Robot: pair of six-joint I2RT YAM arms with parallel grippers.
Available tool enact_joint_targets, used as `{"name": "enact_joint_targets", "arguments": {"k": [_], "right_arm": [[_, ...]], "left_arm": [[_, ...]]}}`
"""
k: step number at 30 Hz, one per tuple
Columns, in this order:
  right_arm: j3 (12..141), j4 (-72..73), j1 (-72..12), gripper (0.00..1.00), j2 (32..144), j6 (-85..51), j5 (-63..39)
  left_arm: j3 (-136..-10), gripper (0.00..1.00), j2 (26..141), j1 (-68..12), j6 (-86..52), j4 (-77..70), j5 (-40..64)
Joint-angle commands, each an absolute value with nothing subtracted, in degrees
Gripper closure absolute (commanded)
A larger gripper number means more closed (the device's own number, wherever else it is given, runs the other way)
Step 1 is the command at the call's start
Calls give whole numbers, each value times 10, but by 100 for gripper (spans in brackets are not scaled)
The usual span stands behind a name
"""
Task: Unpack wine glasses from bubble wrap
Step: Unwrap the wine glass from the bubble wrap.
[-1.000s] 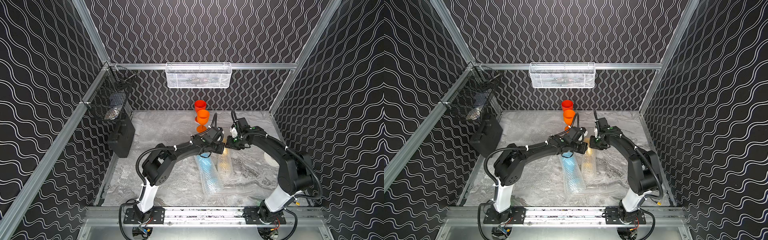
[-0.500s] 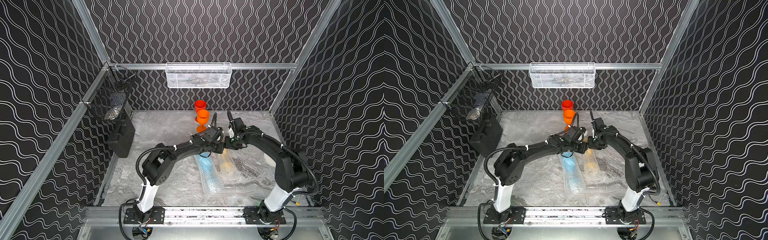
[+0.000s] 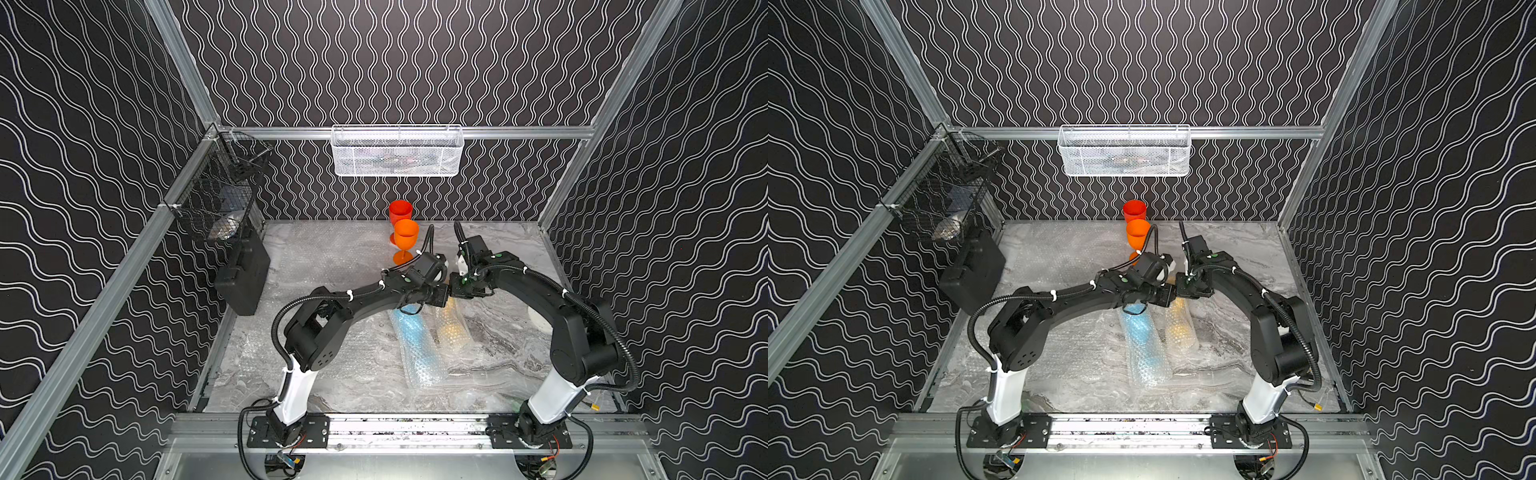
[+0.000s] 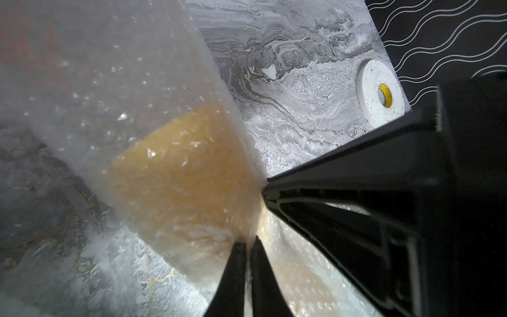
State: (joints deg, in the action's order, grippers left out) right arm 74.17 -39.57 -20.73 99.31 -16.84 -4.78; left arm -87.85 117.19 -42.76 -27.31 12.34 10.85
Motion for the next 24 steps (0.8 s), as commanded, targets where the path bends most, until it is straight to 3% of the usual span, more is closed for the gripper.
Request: {"name": "enact_joint_targets", "arguments": {"k": [1,11,17,24], "right_arm": [[741,-406,-207,96,985,-164,-27],[733,-399,-202,96,979,-168,-33],[728,-387,-200,96,975,-173,-60],[723,-381,-200,96,973,-176,-74]], "left_arm": [[-879,89,1167,-427,-269,120,103],[-869,84,1159,-425,-268,123,86],[-865,59,1162,-424,-277,114,93],[-876,54,1182,-424,-287,106,111]]}}
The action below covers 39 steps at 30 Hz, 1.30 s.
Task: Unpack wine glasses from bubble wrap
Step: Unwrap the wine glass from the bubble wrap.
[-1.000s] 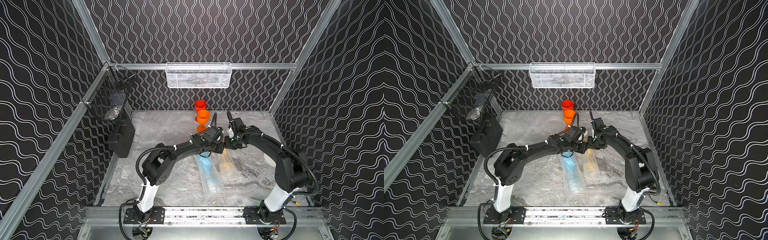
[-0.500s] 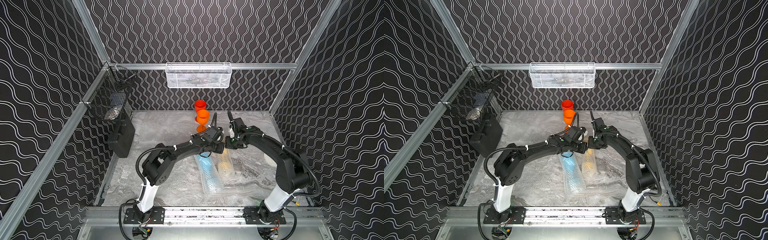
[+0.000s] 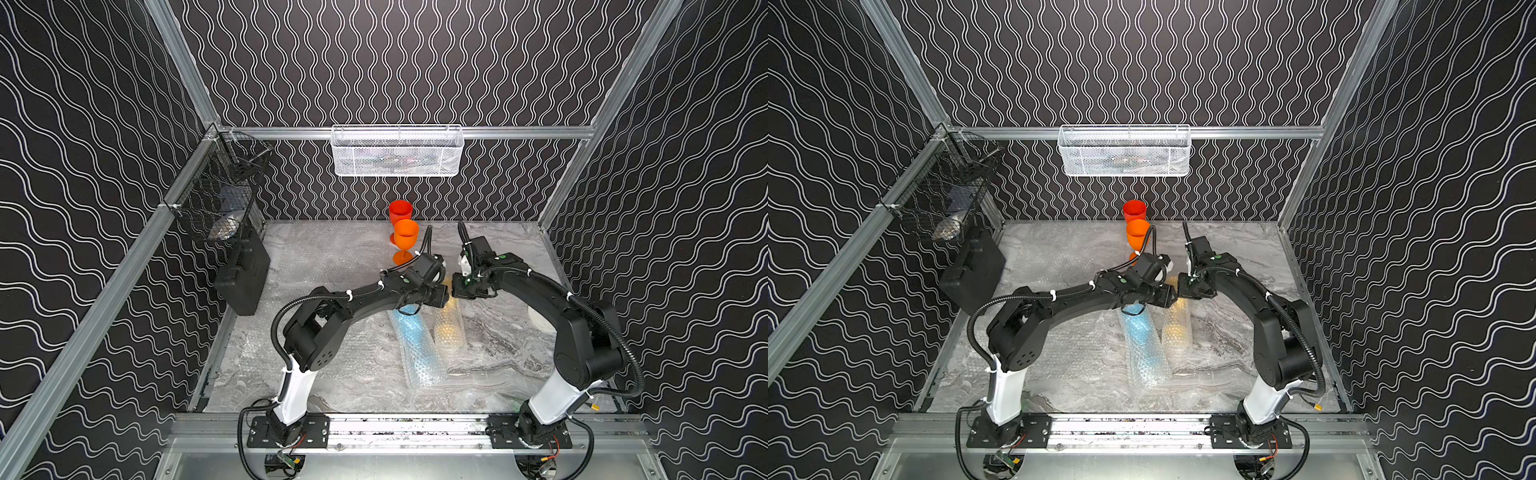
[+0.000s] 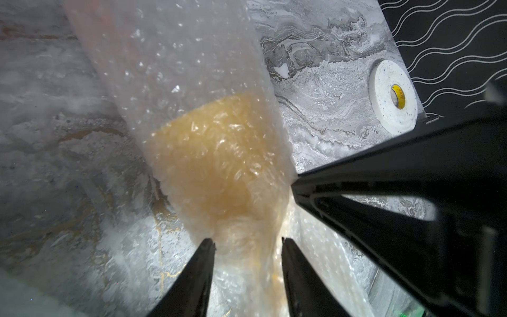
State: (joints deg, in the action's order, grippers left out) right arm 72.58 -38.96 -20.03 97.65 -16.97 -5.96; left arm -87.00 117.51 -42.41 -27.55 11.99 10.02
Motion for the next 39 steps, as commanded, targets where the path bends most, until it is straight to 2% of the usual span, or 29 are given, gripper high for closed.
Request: {"name": "enact_joint_targets", "arguments": {"k": [1,5,11,15,23,39], "right_arm": [[723,-381,-200,96,973,-177,-77],[721,-377,-197,96,971,-178,-80],[719,-380,-189,96,970,-176,-73],[720,-380,-186,96,967,-176,-73],[718,-380,-182,96,965,-177,-74],[717,-382,-164,96,956,-180,-68]], "left_arm": [[-876,54,1184,-424,-289,103,114],[-876,57,1193,-424,-292,100,118],[-862,81,1179,-420,-289,93,104],[-857,88,1172,-417,-287,91,97],[-850,93,1165,-416,-285,90,91],[-853,95,1161,-414,-283,92,84]]}}
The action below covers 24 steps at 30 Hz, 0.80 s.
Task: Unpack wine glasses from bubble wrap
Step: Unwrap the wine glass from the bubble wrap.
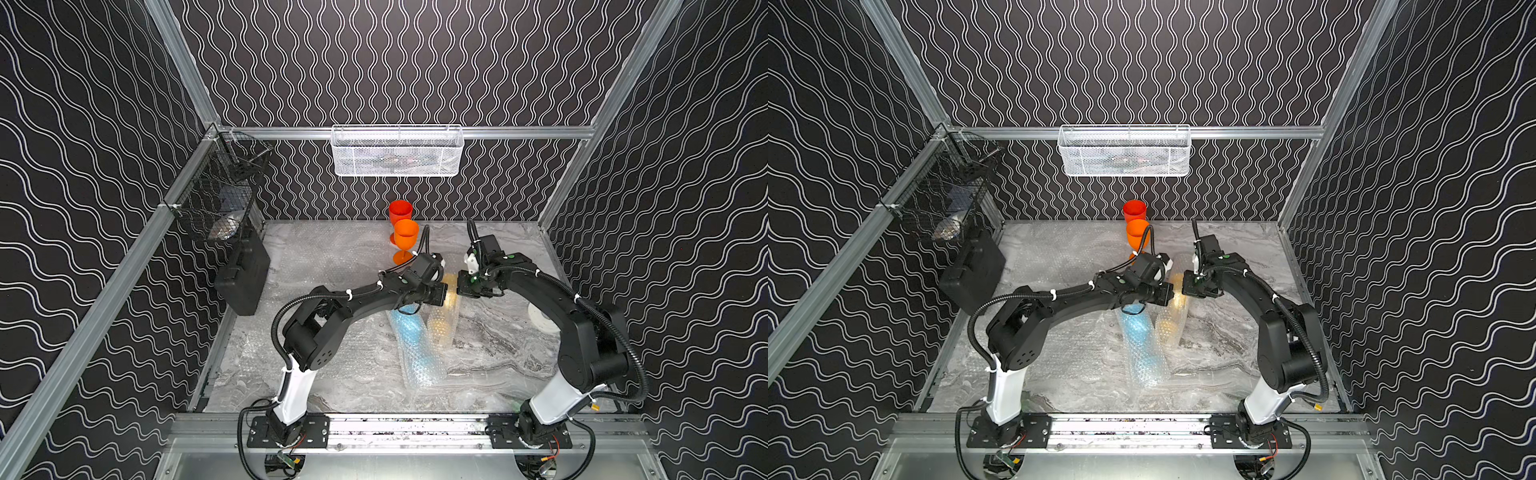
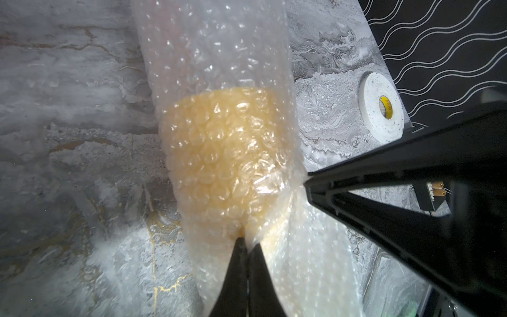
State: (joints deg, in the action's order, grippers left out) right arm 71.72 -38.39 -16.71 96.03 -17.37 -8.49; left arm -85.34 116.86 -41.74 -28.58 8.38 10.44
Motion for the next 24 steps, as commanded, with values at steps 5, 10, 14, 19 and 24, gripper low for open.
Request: {"name": "enact_joint_targets", "arguments": {"k": [5,10,14,19,24], "right_arm": [[716,-381,-162,96,957,-181,-69],[715,-381,-159,96,957,-182,-69],[715,-381,-156,96,956,-183,-68],[715,-380,-153,96,955,-184,-69],[712,-377,-150,96,954,-185,-69]], "left_arm": [[-852,96,1160,-414,-283,93,83],[-850,96,1158,-413,-283,91,80],[-850,96,1158,-412,-284,91,80],[-850,97,1158,-411,-286,90,80],[-848,97,1158,-410,-287,88,81]]}}
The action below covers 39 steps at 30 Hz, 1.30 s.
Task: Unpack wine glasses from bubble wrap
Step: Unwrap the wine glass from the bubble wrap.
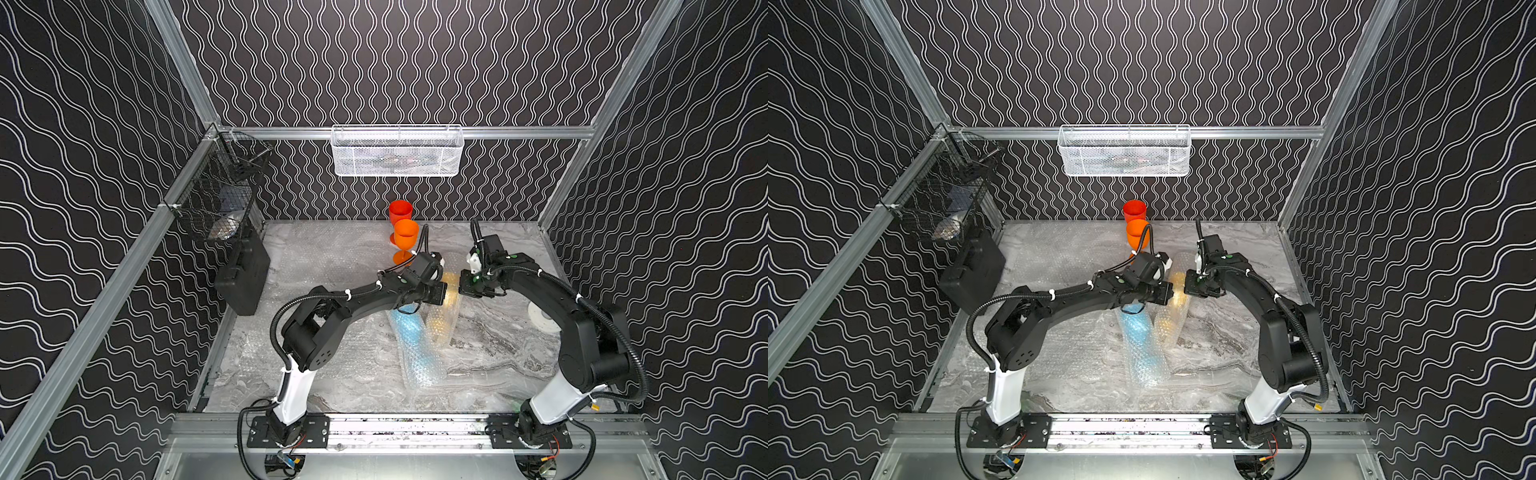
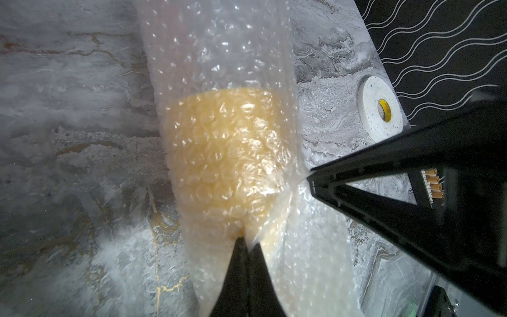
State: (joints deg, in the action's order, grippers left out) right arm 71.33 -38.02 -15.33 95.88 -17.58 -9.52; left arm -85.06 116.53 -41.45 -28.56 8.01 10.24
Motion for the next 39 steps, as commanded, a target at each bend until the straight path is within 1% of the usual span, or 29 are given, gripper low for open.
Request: {"name": "enact_joint_targets", "arguments": {"k": [1,39], "right_arm": [[712,-377,-149,96,954,-185,-70],[693,-372,-124,96,932,-197,-61]], "left_arm": [[-849,97,1158,-410,-287,88,82],[-846,97,1152,-410,-294,84,75]]}}
